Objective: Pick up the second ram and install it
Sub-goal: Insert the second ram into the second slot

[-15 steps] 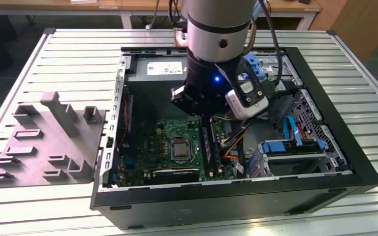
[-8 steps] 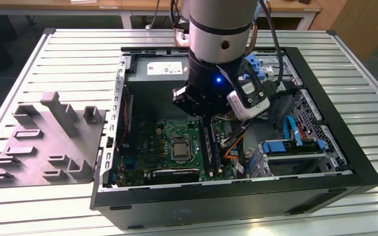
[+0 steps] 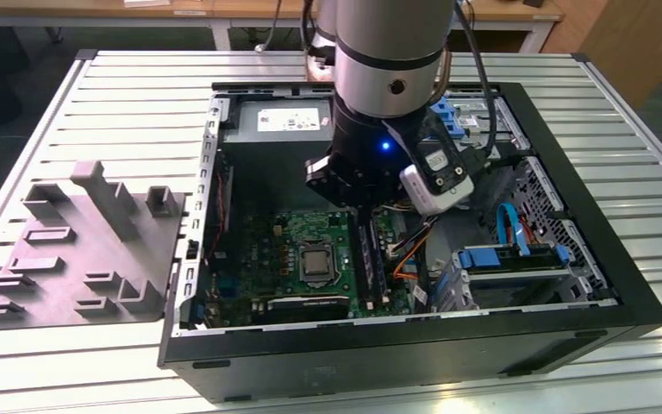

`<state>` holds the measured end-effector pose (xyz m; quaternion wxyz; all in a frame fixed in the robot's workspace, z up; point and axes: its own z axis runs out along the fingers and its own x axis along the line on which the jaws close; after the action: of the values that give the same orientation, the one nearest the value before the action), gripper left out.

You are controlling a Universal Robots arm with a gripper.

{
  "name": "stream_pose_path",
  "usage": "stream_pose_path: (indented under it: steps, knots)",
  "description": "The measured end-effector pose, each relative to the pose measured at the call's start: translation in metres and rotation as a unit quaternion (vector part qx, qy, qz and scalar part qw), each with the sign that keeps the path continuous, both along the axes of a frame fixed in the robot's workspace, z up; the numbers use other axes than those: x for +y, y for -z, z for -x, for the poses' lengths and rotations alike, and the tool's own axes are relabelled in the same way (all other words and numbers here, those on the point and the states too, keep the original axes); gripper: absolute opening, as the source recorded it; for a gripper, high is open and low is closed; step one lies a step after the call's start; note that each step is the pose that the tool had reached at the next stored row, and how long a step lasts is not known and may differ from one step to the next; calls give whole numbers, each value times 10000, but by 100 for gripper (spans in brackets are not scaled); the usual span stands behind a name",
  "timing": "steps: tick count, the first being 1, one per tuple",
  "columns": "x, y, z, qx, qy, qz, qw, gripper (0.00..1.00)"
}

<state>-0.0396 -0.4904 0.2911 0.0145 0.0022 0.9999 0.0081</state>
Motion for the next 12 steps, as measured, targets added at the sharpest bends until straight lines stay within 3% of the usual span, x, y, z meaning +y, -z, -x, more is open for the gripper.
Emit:
stream_pose_path:
  steps: [12]
  knots:
    - [16,139,-105,0,0,0,10000,12]
